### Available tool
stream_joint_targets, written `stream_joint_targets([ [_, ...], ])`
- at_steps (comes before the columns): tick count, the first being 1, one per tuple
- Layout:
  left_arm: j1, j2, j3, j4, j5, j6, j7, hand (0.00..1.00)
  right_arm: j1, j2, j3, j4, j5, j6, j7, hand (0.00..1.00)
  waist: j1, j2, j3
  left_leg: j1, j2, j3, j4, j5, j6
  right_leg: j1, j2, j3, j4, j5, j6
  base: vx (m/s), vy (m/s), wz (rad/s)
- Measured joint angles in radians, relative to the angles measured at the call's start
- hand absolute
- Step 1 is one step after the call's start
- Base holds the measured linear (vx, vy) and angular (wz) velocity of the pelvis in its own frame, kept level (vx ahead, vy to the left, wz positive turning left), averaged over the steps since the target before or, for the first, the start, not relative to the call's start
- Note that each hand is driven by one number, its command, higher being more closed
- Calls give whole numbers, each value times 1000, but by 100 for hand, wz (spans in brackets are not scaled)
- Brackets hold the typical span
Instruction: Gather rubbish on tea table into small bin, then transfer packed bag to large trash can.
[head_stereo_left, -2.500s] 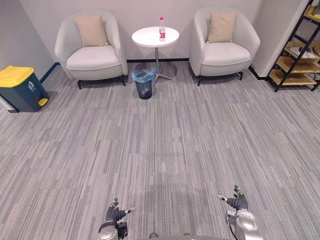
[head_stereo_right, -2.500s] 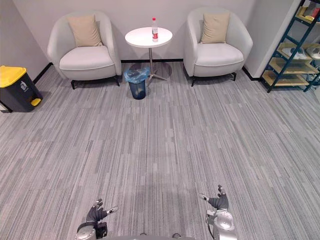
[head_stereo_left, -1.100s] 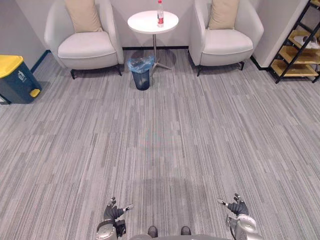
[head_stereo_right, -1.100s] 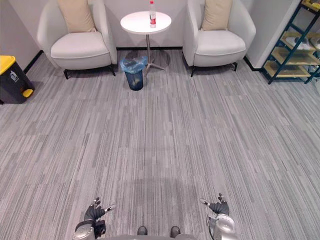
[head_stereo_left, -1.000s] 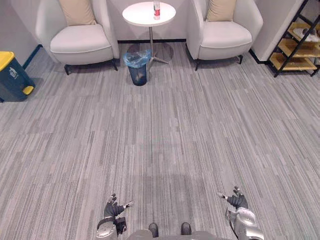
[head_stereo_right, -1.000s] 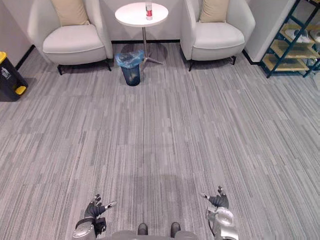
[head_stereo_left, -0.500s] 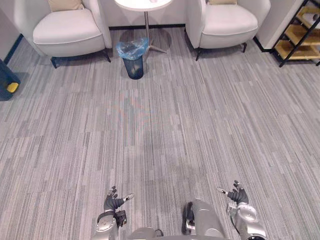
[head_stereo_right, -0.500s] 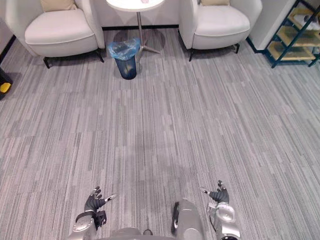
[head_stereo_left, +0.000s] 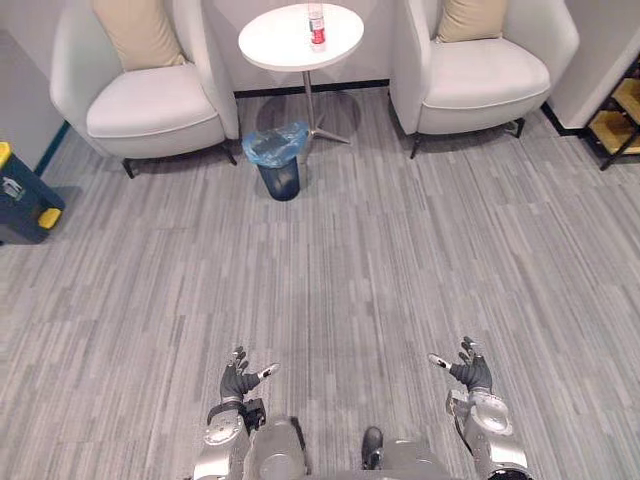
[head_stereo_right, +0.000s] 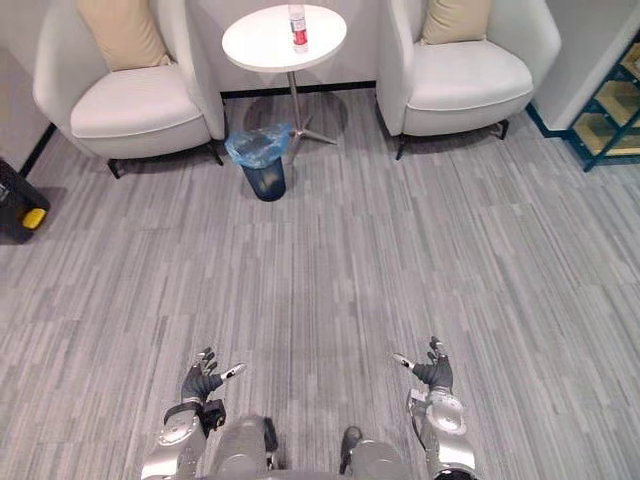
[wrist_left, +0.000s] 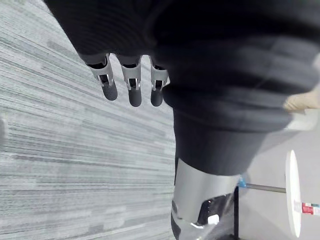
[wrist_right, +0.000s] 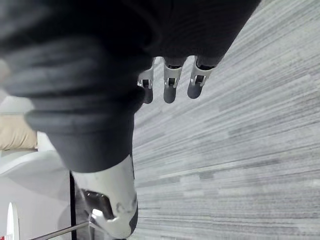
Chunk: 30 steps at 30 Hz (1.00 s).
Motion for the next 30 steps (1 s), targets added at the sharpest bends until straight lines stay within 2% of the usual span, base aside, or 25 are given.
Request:
stream_joint_targets([
  [1,2,0,0,0,0,0,0,0,-2,-3,-1,12,0,3,-3,0,6,8,-4,8,-10,-10,-93,41,-5,10,5,10,-6,-8,15,402,240,-45],
  [2,13,2,2,7,0,0,2,0,-3,-8,0,38,-1,8,-13,0,21,30,-18,15,-9,-47,-137,163,39,19,16,47,0,-39,45,326,216,-56],
  [3,15,2,3,17,0,0,2,0,-7,-3,2,49,-1,12,-13,0,25,17,-18,14,-22,-50,-111,175,93,22,10,63,16,-58,58,420,247,-50],
  [4,13,11,10,36,0,2,3,0,-6,7,10,51,-4,12,-13,0,24,-20,-24,11,-53,-31,-71,121,101,17,-35,83,67,-91,80,450,230,-23],
  [6,10,9,-2,47,0,2,1,0,-3,0,8,53,-12,12,-13,0,16,-33,-29,30,-82,-6,-47,61,120,-44,-77,133,224,-103,98,443,243,-15],
  [7,15,6,-7,50,0,3,1,0,-3,1,9,53,-14,12,-13,0,15,-36,-29,63,-99,5,-56,38,131,-74,-96,158,323,-94,122,416,248,-23],
  [8,14,6,-16,63,0,3,1,0,-3,3,14,57,-21,13,-12,0,13,-37,-29,133,-124,17,-80,7,142,-135,-126,182,519,-46,213,421,230,-17],
  [9,14,10,-22,66,0,3,1,0,-4,4,21,63,-26,13,-11,0,9,-37,-28,164,-131,16,-93,-2,149,-156,-133,184,598,-29,242,505,196,-8],
  [10,15,26,-37,67,0,3,2,0,-4,5,34,80,-38,15,-9,0,3,-37,-28,224,-138,15,-115,-17,156,-203,-149,162,734,-35,230,500,139,13],
  [11,14,35,-47,67,0,3,2,0,-4,6,42,86,-43,17,-9,0,-12,-35,-29,278,-139,7,-140,-23,159,-245,-167,94,809,-54,192,498,110,16],
  [12,11,37,-47,67,0,3,2,0,-4,7,42,86,-47,17,-9,0,-15,-33,-30,303,-138,4,-159,-24,158,-270,-173,61,821,-65,172,413,33,18],
  [14,-9,46,-47,70,-1,3,3,0,-15,0,38,93,-49,17,-10,0,-18,-22,-27,354,-119,-7,-190,-23,158,-339,-161,-28,761,-94,130,398,-37,15],
  [15,-37,49,-46,81,-1,3,4,0,-28,-7,34,108,-49,17,-12,0,-25,-5,-17,381,-87,-24,-193,-23,157,-392,-121,-83,616,-99,115,369,-102,23],
  [16,-45,52,-47,84,-1,2,4,0,-34,-8,33,114,-49,17,-13,0,-32,-1,-15,392,-76,-30,-194,-23,157,-407,-106,-94,545,-93,108,368,-129,34],
  [17,-51,53,-47,86,-1,2,4,0,-36,-8,32,113,-49,17,-13,0,-41,0,-14,411,-65,-40,-200,-22,149,-421,-85,-91,442,-65,102,389,-177,39],
  [18,-54,57,-47,86,-1,1,5,0,-31,-8,30,113,-49,16,-14,0,-48,-3,-15,446,-57,-47,-216,-30,107,-422,-63,-81,277,19,99,404,-191,40],
  [19,-52,62,-46,86,-1,0,5,0,-25,-7,30,113,-49,16,-14,0,-50,-12,-20,461,-59,-48,-220,-40,85,-417,-54,-71,196,82,100,520,-256,43],
  [20,-48,71,-46,86,-1,-1,5,0,-8,-5,30,113,-49,16,-14,0,-52,-42,-23,491,-75,-56,-225,-73,34,-414,-56,-29,112,288,69,365,-210,31],
  [21,-56,58,-43,102,-1,-1,5,0,-5,-16,28,118,-49,16,-14,0,-54,-30,-20,510,-68,-69,-225,-94,18,-418,-49,-20,150,296,19,427,-257,14],
  [22,-50,44,-41,105,-1,1,4,0,-15,-27,26,116,-49,19,-16,0,-48,-2,-27,509,-32,-79,-217,-98,15,-438,-27,-24,193,247,15,395,-260,-6],
  [24,-50,36,-40,105,-1,1,4,0,-24,-25,22,111,-48,17,-15,0,-53,15,-25,471,7,-101,-110,-113,-9,-442,5,-39,222,175,9,369,-261,-4],
  [25,-49,32,-38,104,-1,1,4,0,-14,-17,22,109,-48,17,-15,0,-51,16,-23,410,42,-120,58,-112,-13,-411,25,-56,218,151,-4,359,-286,15],
  [26,-42,18,-33,94,-1,3,3,0,4,-9,28,79,-46,18,-16,0,-48,26,-12,331,90,-140,289,-68,-38,-351,53,-67,210,126,-21,370,-280,12],
  [28,-9,3,-33,47,-1,3,2,0,39,11,32,19,-30,13,-18,0,-33,24,-3,223,151,-150,570,-56,-34,-268,85,-63,200,87,-46,370,-213,-16],
  [30,10,1,-37,17,-1,4,2,0,48,26,33,-8,-9,8,-22,0,-22,1,4,122,157,-130,649,-67,-15,-193,90,-56,161,54,-61,361,-173,-12],
])
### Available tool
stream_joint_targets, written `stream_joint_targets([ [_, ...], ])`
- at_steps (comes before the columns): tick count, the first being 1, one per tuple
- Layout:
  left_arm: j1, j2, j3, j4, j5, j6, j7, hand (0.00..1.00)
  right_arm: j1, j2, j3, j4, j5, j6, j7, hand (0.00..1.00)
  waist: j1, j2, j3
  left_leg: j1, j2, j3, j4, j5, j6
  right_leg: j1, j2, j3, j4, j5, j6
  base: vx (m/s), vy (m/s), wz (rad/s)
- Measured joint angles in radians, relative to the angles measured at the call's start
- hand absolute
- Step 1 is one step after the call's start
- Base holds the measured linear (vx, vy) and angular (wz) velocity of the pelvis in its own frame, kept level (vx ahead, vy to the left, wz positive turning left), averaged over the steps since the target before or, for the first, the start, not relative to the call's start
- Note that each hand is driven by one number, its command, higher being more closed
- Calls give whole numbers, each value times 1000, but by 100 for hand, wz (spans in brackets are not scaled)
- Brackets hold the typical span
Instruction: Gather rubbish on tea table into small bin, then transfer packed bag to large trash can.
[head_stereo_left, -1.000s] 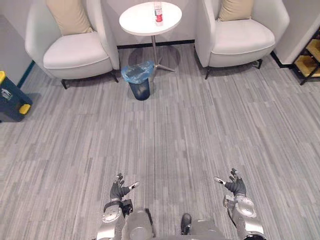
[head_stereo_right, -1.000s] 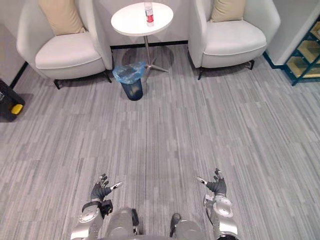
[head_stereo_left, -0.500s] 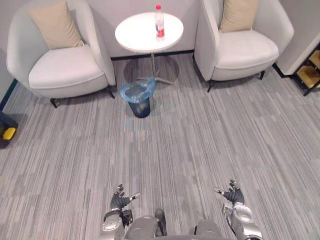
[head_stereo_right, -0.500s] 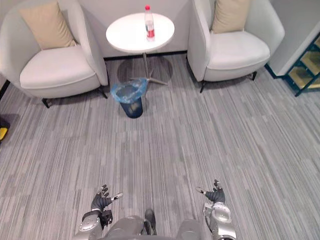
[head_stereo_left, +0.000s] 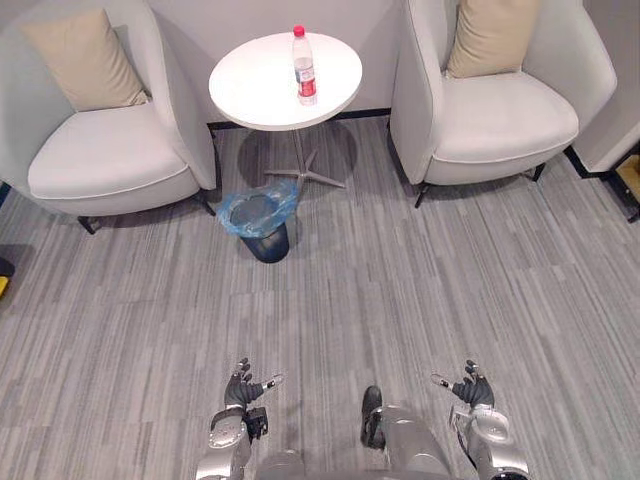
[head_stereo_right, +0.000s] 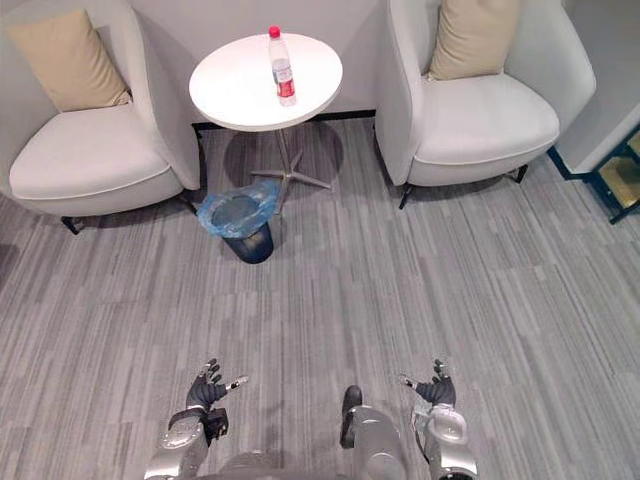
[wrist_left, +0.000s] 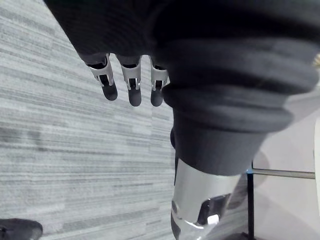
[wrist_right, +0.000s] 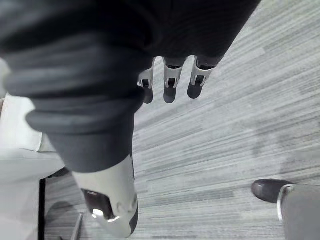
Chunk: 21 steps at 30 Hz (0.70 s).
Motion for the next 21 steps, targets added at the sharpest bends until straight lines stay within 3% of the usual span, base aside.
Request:
stream_joint_targets([
  [3,4,1,-5,-31,0,2,0,0,-5,-3,-4,1,4,1,-12,0,20,-7,1,-85,-43,52,-167,-16,25,77,-2,17,-80,-4,-1,334,-54,-10],
  [6,2,-3,-3,-30,0,6,0,0,-24,-6,-45,24,7,2,-13,0,42,-3,0,-78,-147,56,-584,13,3,130,-27,43,-122,0,30,376,72,-17],
  [8,3,-6,0,-29,0,6,0,0,-44,-10,-54,52,7,2,-13,0,44,1,0,-61,-190,55,-807,116,4,177,-36,64,-151,-20,66,382,130,-33],
  [9,6,-10,0,-26,0,6,0,0,-44,-23,-52,57,6,2,-12,0,52,20,-9,-45,-191,54,-875,192,13,203,-30,86,-151,-46,97,405,195,-42],
  [10,6,-12,1,-23,0,6,0,0,-43,-27,-47,59,6,2,-12,0,62,30,-14,-38,-188,54,-871,247,43,213,-30,105,-145,-65,105,498,249,-59],
  [11,4,-8,5,-18,0,6,1,0,-43,-24,-40,74,2,3,-12,0,68,13,-16,-33,-210,70,-829,248,108,221,-59,138,-115,-102,131,588,306,-43],
  [12,-3,-5,3,-16,0,5,1,0,-45,-25,-24,84,-4,3,-10,0,65,-15,-22,-46,-245,92,-763,159,132,175,-111,173,11,-152,183,586,302,-35],
  [13,-2,-8,-7,-7,0,5,0,0,-42,-25,-24,84,-8,3,-10,0,65,-21,-22,-23,-268,102,-755,123,144,132,-135,190,140,-160,213,588,299,-11],
  [15,4,-3,-17,4,0,9,0,0,-40,-24,-19,103,-31,8,-8,0,58,-27,-19,55,-303,105,-772,82,163,34,-192,181,424,-117,341,479,196,2],
  [16,5,7,-18,11,0,12,1,0,-39,-24,-15,126,-41,13,-4,0,47,-27,-18,103,-308,96,-774,62,176,-1,-221,144,546,-122,321,441,125,20],
  [18,8,24,-25,12,-1,13,2,0,-38,-24,0,130,-42,18,9,0,28,-28,-19,177,-309,79,-803,43,182,-50,-253,58,629,-151,263,441,79,28],
  [21,-3,48,-30,12,-2,12,3,0,-51,-27,-1,131,-43,17,9,0,7,-22,-16,247,-291,47,-843,44,182,-140,-236,-2,554,-181,209,372,-19,33],
])
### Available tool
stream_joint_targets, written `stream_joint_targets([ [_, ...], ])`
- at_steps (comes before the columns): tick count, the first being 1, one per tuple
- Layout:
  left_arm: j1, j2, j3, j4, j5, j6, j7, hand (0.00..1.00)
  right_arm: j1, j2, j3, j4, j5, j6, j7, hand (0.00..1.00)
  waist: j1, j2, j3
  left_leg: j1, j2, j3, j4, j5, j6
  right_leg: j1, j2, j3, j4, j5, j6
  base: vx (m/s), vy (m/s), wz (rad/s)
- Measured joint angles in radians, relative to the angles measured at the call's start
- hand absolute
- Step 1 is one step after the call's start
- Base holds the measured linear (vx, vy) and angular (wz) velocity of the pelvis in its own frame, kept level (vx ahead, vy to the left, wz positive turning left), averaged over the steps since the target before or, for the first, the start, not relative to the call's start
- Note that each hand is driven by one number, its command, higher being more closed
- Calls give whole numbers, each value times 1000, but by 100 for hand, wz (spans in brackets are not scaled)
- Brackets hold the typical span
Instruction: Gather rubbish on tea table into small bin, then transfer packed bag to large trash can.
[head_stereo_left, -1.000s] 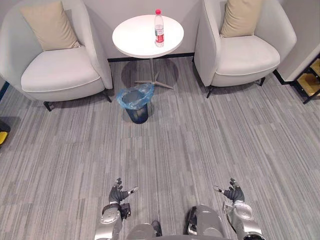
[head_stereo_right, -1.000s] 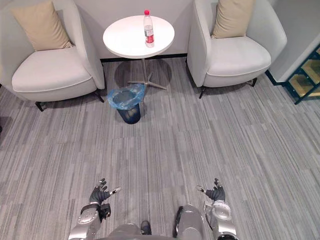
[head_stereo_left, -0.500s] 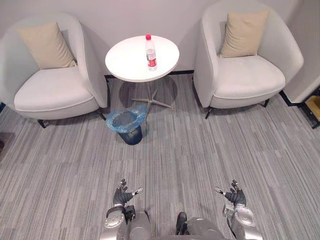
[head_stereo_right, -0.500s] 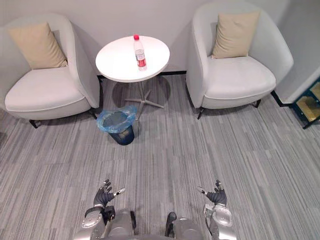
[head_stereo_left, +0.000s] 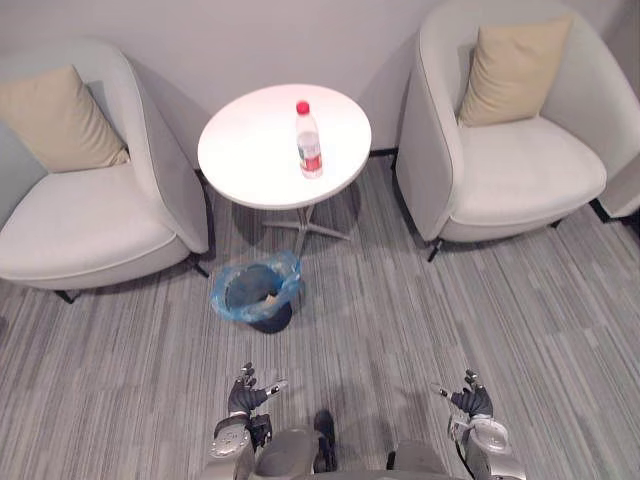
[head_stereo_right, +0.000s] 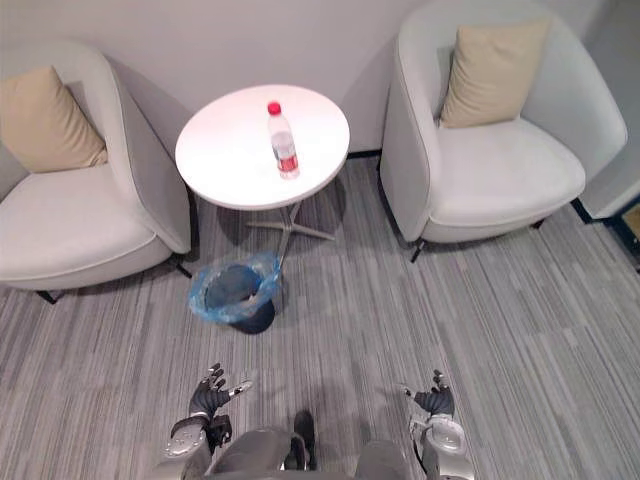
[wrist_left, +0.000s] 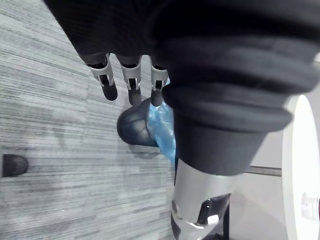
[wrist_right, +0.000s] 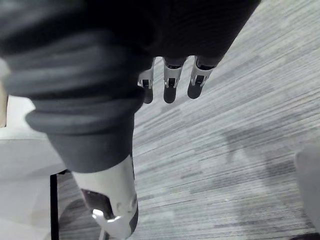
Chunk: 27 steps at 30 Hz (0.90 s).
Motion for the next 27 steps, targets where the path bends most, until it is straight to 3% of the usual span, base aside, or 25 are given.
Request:
stream_joint_targets([
  [2,-2,3,0,3,0,0,0,0,-4,-4,0,0,1,-1,0,0,-1,7,5,46,34,-23,-1,-2,-4,-59,53,6,-182,17,-23,432,-153,30],
  [4,-8,3,0,7,0,0,0,0,-2,-5,0,-1,2,-1,-1,0,-2,7,5,69,50,-38,1,-10,-18,-74,92,51,-343,78,-30,375,-195,55],
  [5,-13,11,2,12,0,-1,0,0,23,-3,-1,-1,2,-2,-1,0,-11,-20,-2,96,43,-78,8,-51,-91,-54,113,140,-546,310,-29,403,-234,72],
  [6,-22,-3,4,30,1,0,0,0,29,-16,-3,5,2,-1,-1,0,-18,-1,4,102,57,-93,10,-72,-118,-53,126,136,-518,328,-75,388,-226,65],
  [7,-19,-14,5,34,1,1,-1,0,24,-22,-4,8,2,1,-1,0,-19,14,2,103,74,-101,12,-75,-120,-55,138,134,-501,321,-77,333,-225,24],
  [9,-13,-31,17,36,2,1,-2,0,17,-12,-5,-16,2,-2,-1,0,-20,21,-1,72,102,-107,95,-79,-128,-51,154,114,-483,245,-99,336,-243,25],
  [11,-16,-49,21,31,2,3,-5,0,50,3,-2,-61,4,-3,-1,0,-22,23,2,-17,141,-103,325,-67,-147,0,158,82,-483,206,-116,267,-223,50],
  [12,-9,-65,24,12,2,5,-6,0,75,12,1,-100,12,-4,-1,0,-19,26,9,-89,184,-92,518,-51,-188,60,167,56,-496,189,-134,302,-207,44],
  [14,6,-70,18,-19,2,7,-14,0,108,32,3,-141,23,-9,-2,0,8,16,14,-164,244,-27,688,-63,-167,146,174,37,-519,154,-152,313,-169,23],
  [16,9,-70,14,-32,2,8,-24,0,106,32,5,-163,27,-11,-2,0,8,14,14,-222,253,9,654,-75,-146,188,173,25,-560,142,-147,191,-52,17],
  [19,8,-70,13,-30,3,9,-26,0,91,32,-17,-157,44,-12,-3,0,16,22,11,-255,206,35,350,-66,-141,212,154,19,-571,146,-123,216,72,7],
  [20,7,-69,13,-28,3,9,-26,0,89,29,-32,-152,44,-11,-3,0,20,26,9,-244,177,30,192,-3,-147,217,149,20,-565,135,-106,238,128,4],
  [21,7,-70,13,-25,3,9,-26,0,90,27,-35,-146,44,-12,-3,0,24,41,3,-230,165,23,140,94,-133,223,152,25,-562,130,-96,310,146,-8],
  [22,6,-62,13,-3,3,10,-26,0,83,34,-34,-108,45,-7,-2,0,33,13,-2,-202,140,28,113,125,-114,232,143,55,-568,123,-78,307,134,6],
  [25,3,-41,13,4,3,10,-26,0,79,35,-33,-108,42,-6,-2,0,32,-13,-8,-197,92,36,103,107,-87,242,100,80,-581,107,-47,219,130,8],
  [27,8,-39,13,7,3,10,-26,0,64,31,-32,-103,40,-6,-1,0,33,-12,-8,-176,69,50,98,80,-69,241,76,97,-558,92,-24,144,119,-13],
])
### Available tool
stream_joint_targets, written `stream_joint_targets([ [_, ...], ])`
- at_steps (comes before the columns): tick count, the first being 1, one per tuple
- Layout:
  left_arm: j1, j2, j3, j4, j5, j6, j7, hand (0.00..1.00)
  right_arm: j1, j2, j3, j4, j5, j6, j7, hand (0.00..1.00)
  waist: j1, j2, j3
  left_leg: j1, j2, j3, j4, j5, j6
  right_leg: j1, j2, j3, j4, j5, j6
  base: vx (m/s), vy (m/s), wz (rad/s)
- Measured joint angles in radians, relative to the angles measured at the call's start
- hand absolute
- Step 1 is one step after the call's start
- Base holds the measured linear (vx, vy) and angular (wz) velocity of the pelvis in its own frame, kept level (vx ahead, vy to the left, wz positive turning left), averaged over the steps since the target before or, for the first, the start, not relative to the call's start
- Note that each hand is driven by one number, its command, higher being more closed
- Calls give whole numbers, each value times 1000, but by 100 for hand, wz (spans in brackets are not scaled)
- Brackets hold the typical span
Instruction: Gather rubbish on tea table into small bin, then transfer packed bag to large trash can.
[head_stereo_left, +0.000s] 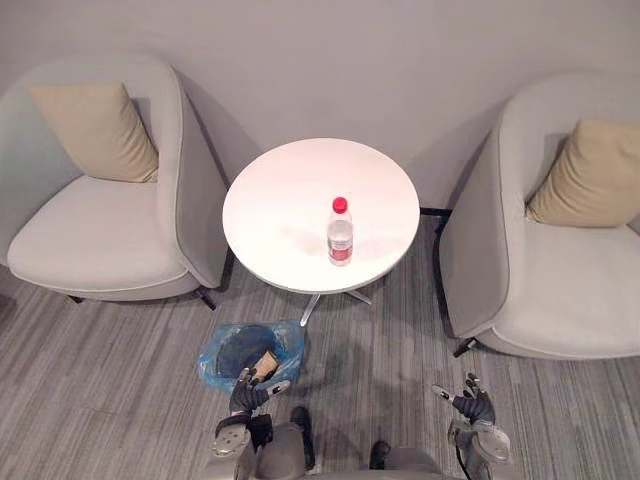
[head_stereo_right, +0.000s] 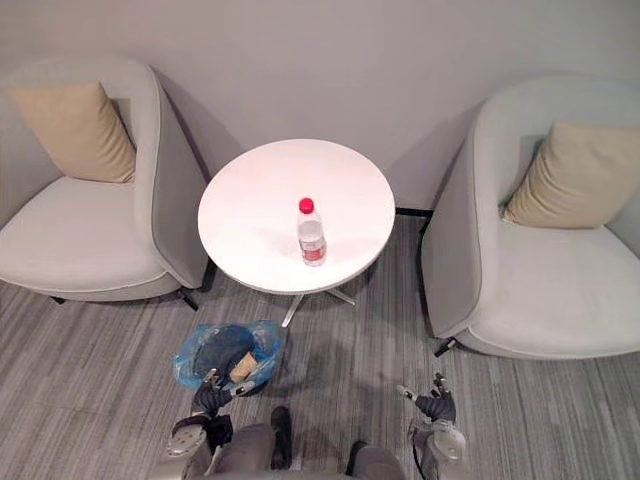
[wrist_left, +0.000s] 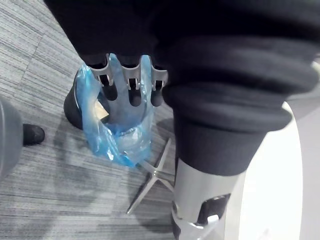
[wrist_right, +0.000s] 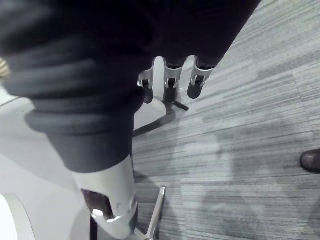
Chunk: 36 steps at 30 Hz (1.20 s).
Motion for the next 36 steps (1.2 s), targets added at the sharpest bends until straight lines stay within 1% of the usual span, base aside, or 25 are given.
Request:
stream_joint_targets([
  [1,2,4,0,11,0,0,0,0,-19,-3,0,23,-4,0,0,0,0,1,0,22,-12,9,-6,-21,6,-10,-17,20,52,-14,21,103,103,-32],
  [2,4,6,-1,24,0,2,0,0,-27,-6,3,34,-13,1,1,0,-1,3,1,50,-22,20,-16,-41,7,-39,-32,43,142,-22,36,92,103,-27],
  [3,5,9,-3,29,0,3,0,0,-27,-6,6,33,-21,1,1,0,-2,3,1,64,-28,21,-22,-48,8,-53,-39,49,189,-24,41,86,97,-12],
  [4,5,22,-20,34,0,4,0,0,-25,-7,13,34,-31,2,1,0,-5,1,0,88,-41,18,-33,-55,14,-91,-55,60,288,-18,53,112,80,10],
  [5,3,28,-27,34,0,4,0,0,-14,-7,21,36,-38,3,2,0,-8,1,0,105,-45,9,-45,-61,30,-126,-65,63,371,-17,69,120,62,17],
  [6,1,30,-27,34,0,4,1,0,-9,-7,24,37,-38,4,2,0,-13,2,-3,108,-45,0,-48,-63,33,-138,-64,66,380,-26,57,171,12,33],
  [7,0,31,-27,34,-1,4,2,0,-8,-7,31,41,-38,4,2,0,-25,1,-4,110,-43,-20,-50,-64,32,-163,-54,74,375,-46,35,144,-25,35],
  [8,-1,34,-26,35,-1,4,2,0,-9,-7,32,44,-38,4,2,0,-29,1,-4,111,-41,-29,-50,-61,26,-178,-44,84,367,-55,35,150,-49,49],
  [9,-2,35,-24,46,-1,3,3,0,-10,-12,31,54,-38,4,2,0,-34,4,-4,115,-31,-43,-43,-57,20,-198,-15,104,319,-62,27,132,-82,47],
  [10,-1,36,-24,51,0,4,5,0,-5,-14,31,60,-39,5,1,0,-35,2,-6,117,-30,-54,-38,-56,12,-203,5,130,242,-51,21,169,-119,58],
  [11,-2,49,-20,54,0,4,7,0,2,-15,31,61,-39,5,-2,0,-31,-15,-7,112,-45,-75,-18,-67,-6,-199,15,150,133,67,-11,245,-173,59],
  [12,-8,32,-19,70,0,8,7,0,5,-31,28,69,-39,7,-1,0,-30,5,-13,113,-31,-107,-13,-70,-19,-176,21,133,124,62,-15,174,-125,43],
  [13,-5,24,-19,69,0,6,6,0,6,-35,29,68,-39,6,0,0,-29,13,-19,113,-19,-111,-15,-71,-21,-170,29,128,110,64,-19,166,-147,20],
  [14,4,12,-19,70,0,4,6,0,-4,-40,29,59,-39,5,0,0,-27,27,-27,116,-5,-117,-27,-72,-30,-158,46,121,86,72,-29,106,-112,2],
  [15,8,7,-19,70,0,4,5,0,-9,-39,30,49,-39,3,1,0,-27,33,-32,118,-1,-125,-40,-71,-34,-152,55,113,70,77,-33,122,-129,4],
  [17,6,5,-18,70,-1,4,3,0,-11,-34,30,24,-39,0,1,0,-26,35,-34,149,16,-131,-94,-53,-60,-122,77,104,19,96,-46,71,-101,2],
  [19,2,5,-18,70,0,4,1,0,-8,-33,29,9,-40,-2,1,0,-29,32,-37,154,21,-140,-104,-49,-66,-105,82,95,-6,105,-49,28,-61,6],
  [23,2,8,-18,70,0,4,0,0,8,-30,28,-43,-64,-4,1,0,-28,27,-41,169,19,-148,-130,-36,-61,-70,85,88,-64,131,-45,2,7,7],
  [27,5,16,-18,70,1,5,0,0,16,-30,28,-110,-81,-9,1,0,-27,30,-57,166,10,-152,-152,-18,-55,-60,84,86,-110,158,-38,-24,21,4],
  [29,7,18,-19,70,2,4,-1,0,16,-30,29,-172,-84,-11,1,0,-27,32,-64,171,6,-156,-168,-7,-52,-49,81,82,-136,176,-37,-39,28,4],
  [32,9,22,-19,70,8,4,-1,0,13,-32,31,-229,-104,-19,1,0,-26,32,-64,170,5,-164,-171,-2,-51,-42,80,77,-151,185,-36,-53,2,8],
  [36,30,24,-19,70,13,2,-1,0,5,-57,45,-288,-127,-37,3,0,-25,30,-71,174,-4,-186,-209,23,-51,-36,74,57,-171,192,-33,-40,-13,14],
])
